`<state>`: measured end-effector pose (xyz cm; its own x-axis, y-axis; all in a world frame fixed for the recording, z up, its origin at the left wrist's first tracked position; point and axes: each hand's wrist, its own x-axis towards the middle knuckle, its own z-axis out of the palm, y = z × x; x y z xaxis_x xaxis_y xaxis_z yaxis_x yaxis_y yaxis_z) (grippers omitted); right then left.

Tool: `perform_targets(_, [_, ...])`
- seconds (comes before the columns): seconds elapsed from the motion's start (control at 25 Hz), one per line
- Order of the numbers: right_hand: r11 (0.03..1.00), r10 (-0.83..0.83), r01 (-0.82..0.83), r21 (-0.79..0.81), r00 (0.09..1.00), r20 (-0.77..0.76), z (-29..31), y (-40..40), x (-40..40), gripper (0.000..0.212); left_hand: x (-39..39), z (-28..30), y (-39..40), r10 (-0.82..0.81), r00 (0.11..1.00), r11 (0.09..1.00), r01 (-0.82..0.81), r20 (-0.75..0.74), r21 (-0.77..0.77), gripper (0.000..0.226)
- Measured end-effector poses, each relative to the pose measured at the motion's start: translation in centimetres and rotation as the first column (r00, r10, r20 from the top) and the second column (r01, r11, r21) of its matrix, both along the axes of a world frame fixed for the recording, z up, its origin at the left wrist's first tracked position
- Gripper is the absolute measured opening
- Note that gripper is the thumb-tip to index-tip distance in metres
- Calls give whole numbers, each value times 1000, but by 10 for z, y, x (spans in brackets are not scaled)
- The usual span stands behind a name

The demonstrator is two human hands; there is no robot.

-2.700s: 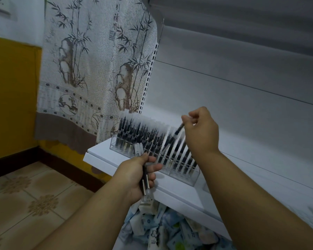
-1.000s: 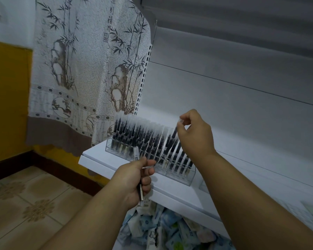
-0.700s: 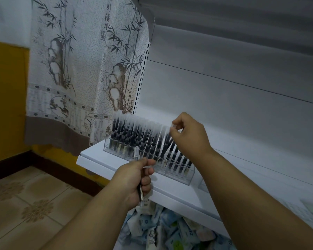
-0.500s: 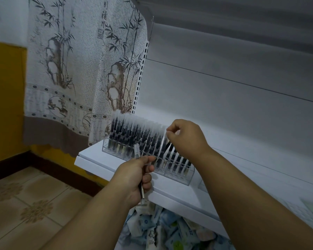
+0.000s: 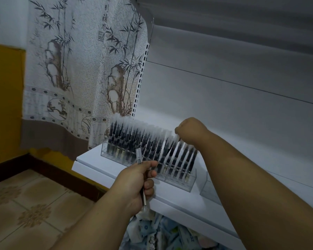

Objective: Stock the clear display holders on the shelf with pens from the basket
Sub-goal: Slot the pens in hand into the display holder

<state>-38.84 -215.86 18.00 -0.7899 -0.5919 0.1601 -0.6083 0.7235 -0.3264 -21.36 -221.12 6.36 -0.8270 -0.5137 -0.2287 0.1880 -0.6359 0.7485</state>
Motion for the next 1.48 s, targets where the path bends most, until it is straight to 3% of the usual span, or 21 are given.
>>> perform_targets(0.08, [992, 33, -44, -116, 995, -94, -1, 3, 2, 23, 0, 1, -1, -3, 1000, 1000, 3, 3, 4, 19])
perform_targets(0.2, [938, 44, -111, -328, 978, -205, -2, 9, 14, 13, 0, 0, 0, -7, 1000, 1000, 7, 2, 14, 19])
perform_targets(0.28, [932, 122, -206, -299, 954, -276, -3, 12, 23, 15, 1, -2, 1, -11, 1000, 1000, 11, 6, 20, 19])
perform_targets(0.4, [923, 207, -271, -274, 948, -241, -7, 16, 30, 27, 4, -5, 3, -14, 1000, 999, 14, 16, 36, 19])
perform_targets(0.56, [929, 168, -245, -276, 947, -274, -9, 21, 31, 43, 6, -5, 4, -16, 1000, 999, 15, 24, 44, 20])
perform_targets(0.8, [963, 193, -243, -117, 922, -335, -11, 18, 33, 35, 5, 0, 7, -17, 999, 999, 15, 45, 48, 20])
perform_targets(0.92, [955, 217, -265, -131, 929, -299, -12, 12, 36, 50, 5, 0, 7, -16, 999, 999, 14, 43, 35, 20])
perform_targets(1.04, [948, 148, -257, -189, 879, -454, -13, 18, 46, 50, 3, 3, 6, -20, 999, 1000, 20, 39, 2, 20])
perform_targets(1.12, [910, 177, -298, -288, 909, -378, -16, 26, 61, 32, 1, 7, 8, -14, 1000, 999, 15, 26, -49, 18])
perform_targets(1.2, [885, 297, -309, -349, 951, -88, -22, 34, 78, 20, -1, 12, 12, -4, 1000, 984, 9, 27, -176, 15])
perform_targets(1.28, [885, 353, -283, -369, 926, 134, -30, 40, 87, 22, -6, 16, 17, -2, 998, 917, 29, 67, -398, 17])
perform_targets(1.36, [865, 332, -203, -459, 917, 220, -37, 44, 87, 19, -13, 18, 21, 40, 991, 778, 50, 130, -626, 22])
perform_targets(1.44, [817, 251, -95, -568, 947, 202, -39, 50, 83, 21, -20, 12, 19, 149, 979, 573, 32, 142, -819, 16])
perform_targets(1.48, [780, 188, -49, -624, 969, 159, -38, 53, 80, 22, -23, 5, 16, 241, 965, 409, -6, 102, -913, 11])
